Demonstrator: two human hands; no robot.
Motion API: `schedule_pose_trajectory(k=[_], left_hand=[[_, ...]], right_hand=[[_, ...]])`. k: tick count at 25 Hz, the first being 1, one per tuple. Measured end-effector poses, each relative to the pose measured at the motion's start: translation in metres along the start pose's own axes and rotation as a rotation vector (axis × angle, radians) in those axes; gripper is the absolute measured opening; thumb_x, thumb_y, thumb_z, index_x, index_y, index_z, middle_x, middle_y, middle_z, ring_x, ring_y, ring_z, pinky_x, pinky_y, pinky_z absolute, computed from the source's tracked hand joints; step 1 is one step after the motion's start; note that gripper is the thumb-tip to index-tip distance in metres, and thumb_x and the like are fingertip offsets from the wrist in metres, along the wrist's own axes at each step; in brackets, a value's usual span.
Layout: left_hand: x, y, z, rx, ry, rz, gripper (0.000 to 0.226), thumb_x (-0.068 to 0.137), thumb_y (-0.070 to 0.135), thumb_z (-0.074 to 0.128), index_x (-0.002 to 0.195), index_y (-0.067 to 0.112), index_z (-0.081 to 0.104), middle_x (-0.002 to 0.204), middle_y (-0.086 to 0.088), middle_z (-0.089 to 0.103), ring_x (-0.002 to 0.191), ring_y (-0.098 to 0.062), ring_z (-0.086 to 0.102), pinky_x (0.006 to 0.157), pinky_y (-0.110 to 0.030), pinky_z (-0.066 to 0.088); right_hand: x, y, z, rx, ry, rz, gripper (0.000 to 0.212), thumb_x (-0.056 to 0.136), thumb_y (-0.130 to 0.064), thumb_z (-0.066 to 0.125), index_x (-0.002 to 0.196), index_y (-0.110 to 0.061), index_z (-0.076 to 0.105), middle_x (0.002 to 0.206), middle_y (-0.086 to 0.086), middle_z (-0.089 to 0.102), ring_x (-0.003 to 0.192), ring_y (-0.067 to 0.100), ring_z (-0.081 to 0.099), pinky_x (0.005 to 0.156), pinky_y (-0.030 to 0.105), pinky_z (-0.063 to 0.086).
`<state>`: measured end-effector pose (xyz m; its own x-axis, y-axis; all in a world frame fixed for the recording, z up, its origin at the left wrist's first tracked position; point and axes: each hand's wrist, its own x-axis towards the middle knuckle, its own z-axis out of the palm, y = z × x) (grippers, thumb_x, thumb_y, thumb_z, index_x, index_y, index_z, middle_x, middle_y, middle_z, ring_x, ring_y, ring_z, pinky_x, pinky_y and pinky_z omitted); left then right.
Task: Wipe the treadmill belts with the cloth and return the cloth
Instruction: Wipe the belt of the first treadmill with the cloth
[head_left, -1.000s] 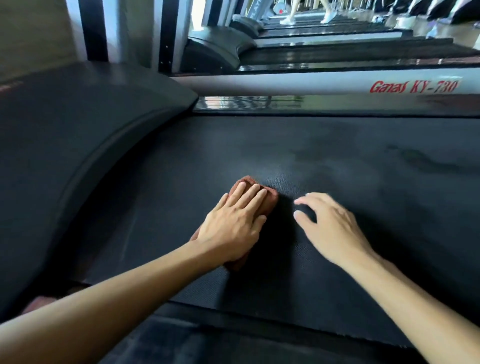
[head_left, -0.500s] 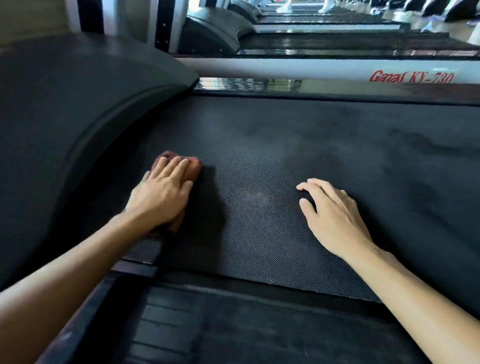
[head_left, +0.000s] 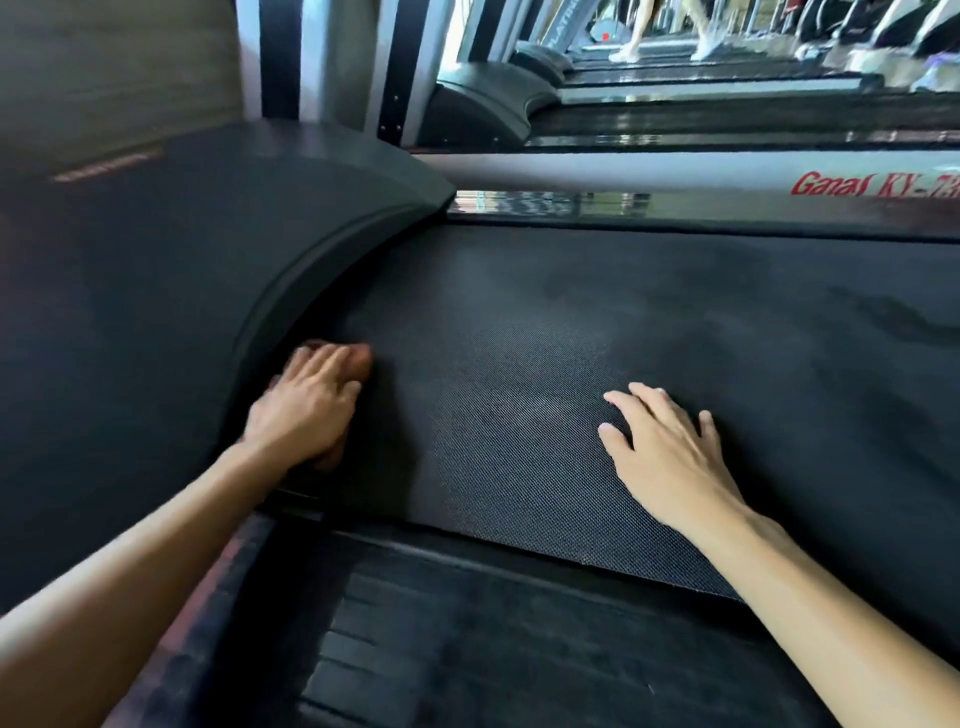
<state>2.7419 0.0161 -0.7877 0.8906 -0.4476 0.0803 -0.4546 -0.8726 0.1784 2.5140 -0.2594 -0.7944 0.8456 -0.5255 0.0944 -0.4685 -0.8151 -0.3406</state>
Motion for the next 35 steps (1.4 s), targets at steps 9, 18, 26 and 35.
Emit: schedule_pose_trajectory(k=[9, 18, 26, 35], left_hand=[[-0.037, 0.095, 0.008, -0.017, 0.062, 0.307, 0.054, 0.096, 0.041, 0.042, 0.147, 0.033, 0.024, 0.156, 0.011, 0.022, 0.145, -0.014, 0.02, 0.115, -0.041, 0.027], [-0.012, 0.051, -0.004, 0.025, -0.027, 0.1, 0.071, 0.092, 0.058, 0.026, 0.152, 0.02, 0.021, 0.162, 0.004, 0.008, 0.149, -0.017, 0.002, 0.119, -0.041, 0.015], [0.047, 0.016, -0.014, 0.03, -0.052, 0.05, 0.06, 0.1, 0.041, 0.034, 0.153, 0.021, 0.017, 0.162, 0.006, 0.009, 0.149, -0.016, 0.003, 0.119, -0.043, 0.017], [0.017, 0.046, -0.001, 0.021, -0.05, 0.275, 0.061, 0.101, 0.043, 0.032, 0.155, 0.026, 0.009, 0.161, 0.013, -0.001, 0.148, -0.01, -0.007, 0.121, -0.037, 0.008]], right_hand=[[-0.004, 0.0, 0.002, -0.098, -0.033, -0.016, 0.05, 0.102, -0.046, 0.025, 0.151, -0.033, 0.023, 0.162, -0.006, 0.012, 0.15, 0.017, 0.007, 0.119, 0.05, 0.005], [0.001, -0.001, -0.003, -0.126, 0.008, -0.006, 0.049, 0.1, -0.049, 0.033, 0.147, -0.035, 0.032, 0.159, -0.007, 0.022, 0.146, 0.016, 0.018, 0.119, 0.045, 0.009], [0.029, -0.015, -0.012, -0.103, -0.087, -0.161, 0.05, 0.101, -0.047, 0.036, 0.148, -0.03, 0.034, 0.156, -0.007, 0.027, 0.142, 0.015, 0.027, 0.115, 0.036, 0.021], [0.051, -0.012, -0.018, -0.179, -0.052, -0.236, 0.035, 0.099, -0.052, 0.035, 0.128, -0.036, 0.047, 0.129, -0.013, 0.042, 0.117, 0.013, 0.04, 0.1, 0.033, 0.037]])
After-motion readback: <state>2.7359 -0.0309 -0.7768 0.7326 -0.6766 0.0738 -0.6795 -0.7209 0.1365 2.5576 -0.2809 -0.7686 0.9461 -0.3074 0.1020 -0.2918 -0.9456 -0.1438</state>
